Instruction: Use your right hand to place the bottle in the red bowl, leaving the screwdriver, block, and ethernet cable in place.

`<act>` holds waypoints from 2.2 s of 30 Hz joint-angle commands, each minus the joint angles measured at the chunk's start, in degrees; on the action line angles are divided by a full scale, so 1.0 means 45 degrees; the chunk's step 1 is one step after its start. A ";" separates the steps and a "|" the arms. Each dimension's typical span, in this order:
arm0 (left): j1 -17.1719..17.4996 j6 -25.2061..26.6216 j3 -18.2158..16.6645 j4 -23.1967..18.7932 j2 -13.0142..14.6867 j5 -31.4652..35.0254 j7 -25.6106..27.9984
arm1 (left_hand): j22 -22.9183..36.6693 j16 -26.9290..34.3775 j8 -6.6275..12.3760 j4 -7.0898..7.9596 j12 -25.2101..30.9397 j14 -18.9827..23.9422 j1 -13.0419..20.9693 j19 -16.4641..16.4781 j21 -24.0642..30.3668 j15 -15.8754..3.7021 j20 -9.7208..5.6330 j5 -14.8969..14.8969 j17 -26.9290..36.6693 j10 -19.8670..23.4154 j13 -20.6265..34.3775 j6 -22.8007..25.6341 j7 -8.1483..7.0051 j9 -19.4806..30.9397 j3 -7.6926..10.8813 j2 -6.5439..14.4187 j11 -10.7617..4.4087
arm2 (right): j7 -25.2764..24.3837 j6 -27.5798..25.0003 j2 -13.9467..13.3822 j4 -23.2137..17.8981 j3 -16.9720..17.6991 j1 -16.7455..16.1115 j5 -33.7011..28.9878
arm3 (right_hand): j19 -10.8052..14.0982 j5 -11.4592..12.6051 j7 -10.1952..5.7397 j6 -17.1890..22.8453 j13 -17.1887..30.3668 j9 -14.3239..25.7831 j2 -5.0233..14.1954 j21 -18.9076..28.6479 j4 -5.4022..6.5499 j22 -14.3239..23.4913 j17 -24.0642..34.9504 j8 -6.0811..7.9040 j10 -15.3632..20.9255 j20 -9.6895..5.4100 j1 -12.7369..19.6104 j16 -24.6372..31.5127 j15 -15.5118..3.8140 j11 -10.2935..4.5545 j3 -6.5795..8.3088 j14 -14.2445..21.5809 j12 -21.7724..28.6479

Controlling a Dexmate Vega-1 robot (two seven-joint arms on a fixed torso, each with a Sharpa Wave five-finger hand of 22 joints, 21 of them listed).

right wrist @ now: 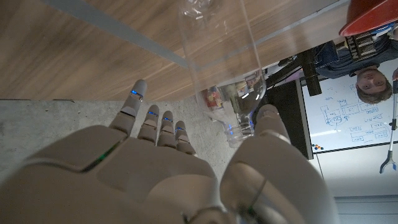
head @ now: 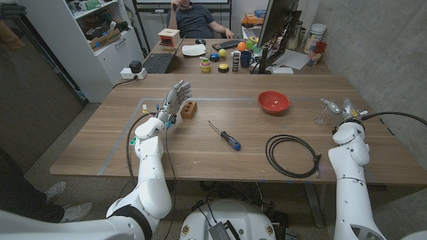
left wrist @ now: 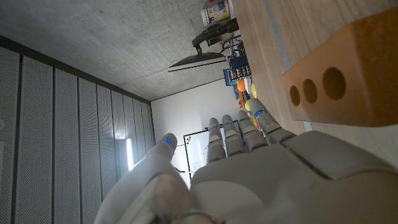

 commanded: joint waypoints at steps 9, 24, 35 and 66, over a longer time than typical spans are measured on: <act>0.0050 0.0053 -0.0007 -0.0125 -0.0045 0.0024 -0.0055 | 0.0059 0.0018 0.0064 0.0025 0.0063 0.0064 -0.0025 0.0093 -0.0063 0.0024 -0.0008 0.0075 0.0022 0.0030 0.0046 -0.0059 0.0011 0.0072 -0.0089 -0.0147 -0.0032 | 0.0029 0.2075 -0.0388 0.1007 0.0619 -0.0241 0.2218 | 0.1806 0.0923 0.0664 0.0500 -0.0033 0.0052 -0.0181 -0.0670 -0.0204 -0.0077 -0.0054 0.0418 0.1146 -0.2100 0.1845 0.0058 -0.1116 -0.0386 -0.0687 0.1494 0.0597; 0.0088 0.0046 -0.0009 -0.0154 -0.0038 -0.0013 -0.0078 | 0.0060 0.0014 0.0058 0.0016 0.0054 0.0066 -0.0051 0.0107 -0.0135 0.0040 0.0011 0.0096 0.0018 0.0008 0.0045 -0.0086 0.0008 0.0071 -0.0168 -0.0228 -0.0052 | -0.0584 0.3436 -0.0783 0.1720 0.0520 -0.0155 0.2830 | 0.4580 0.0672 0.0319 0.1930 -0.0016 0.0073 0.1504 -0.0906 -0.0212 0.0114 0.0005 0.0660 0.2908 -0.3994 0.6793 0.0494 -0.3228 -0.1063 0.0205 0.4191 0.0965; -0.0022 -0.0021 0.0021 0.0016 0.0020 0.0027 -0.0067 | 0.0062 0.0008 0.0059 0.0020 0.0049 0.0050 -0.0080 0.0114 -0.0183 0.0051 0.0020 0.0111 0.0017 -0.0007 0.0045 -0.0090 0.0018 0.0071 -0.0228 -0.0280 0.0009 | -0.0565 0.2714 -0.0878 0.1489 0.0195 -0.0115 0.2131 | 0.5856 0.0083 -0.1423 0.5895 0.0560 0.0299 0.2841 0.2990 -0.0167 0.2904 0.1619 0.1382 0.7346 -0.5138 0.9842 0.2309 -0.4976 -0.2425 -0.0286 1.0289 0.3034; 0.0214 0.0051 0.0026 -0.0392 -0.0060 -0.0055 -0.0218 | 0.0067 0.0002 0.0046 0.0025 0.0048 0.0036 -0.0150 0.0141 -0.0293 0.0054 0.0017 0.0147 0.0015 -0.0020 0.0045 -0.0159 -0.0048 0.0072 -0.0381 -0.0421 -0.0002 | -0.1443 0.4582 -0.0674 0.1319 0.0247 -0.0135 0.2872 | 0.5461 0.0098 -0.1609 0.7514 0.2121 0.1552 0.2992 0.7000 0.0064 0.4958 0.4428 0.2525 0.8385 -0.5129 1.1864 0.3485 -0.4956 -0.2546 -0.1556 1.1391 0.4851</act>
